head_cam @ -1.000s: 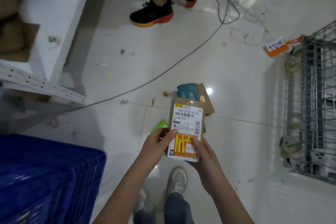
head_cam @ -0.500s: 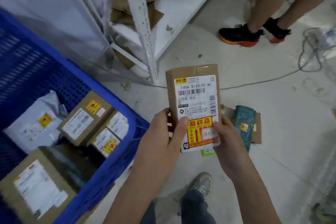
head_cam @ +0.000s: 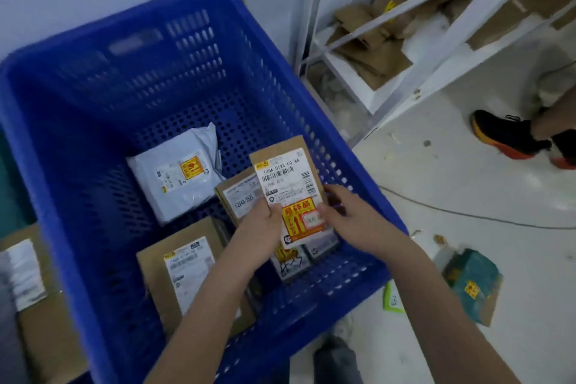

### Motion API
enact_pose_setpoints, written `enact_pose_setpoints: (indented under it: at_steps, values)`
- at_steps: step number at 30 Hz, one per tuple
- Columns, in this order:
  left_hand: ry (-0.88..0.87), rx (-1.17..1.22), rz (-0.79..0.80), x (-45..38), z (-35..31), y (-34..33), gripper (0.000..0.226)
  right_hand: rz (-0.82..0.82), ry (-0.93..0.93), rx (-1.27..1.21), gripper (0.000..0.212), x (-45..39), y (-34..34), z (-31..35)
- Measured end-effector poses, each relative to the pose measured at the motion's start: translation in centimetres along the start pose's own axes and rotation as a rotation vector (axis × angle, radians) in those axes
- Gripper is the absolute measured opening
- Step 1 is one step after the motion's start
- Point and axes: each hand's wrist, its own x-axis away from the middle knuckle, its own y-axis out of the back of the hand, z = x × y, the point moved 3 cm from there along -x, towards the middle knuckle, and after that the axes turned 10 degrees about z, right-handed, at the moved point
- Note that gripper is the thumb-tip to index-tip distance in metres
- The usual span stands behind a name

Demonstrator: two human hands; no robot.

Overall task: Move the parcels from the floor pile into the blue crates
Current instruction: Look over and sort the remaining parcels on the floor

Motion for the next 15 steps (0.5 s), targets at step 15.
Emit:
enact_pose_setpoints:
  at_steps: [15]
  values:
    - [0.321, 0.337, 0.106, -9.2, 10.2, -7.7, 0.038, 0.214, -0.612, 0.751, 0.036, -10.8, -2.8, -9.1]
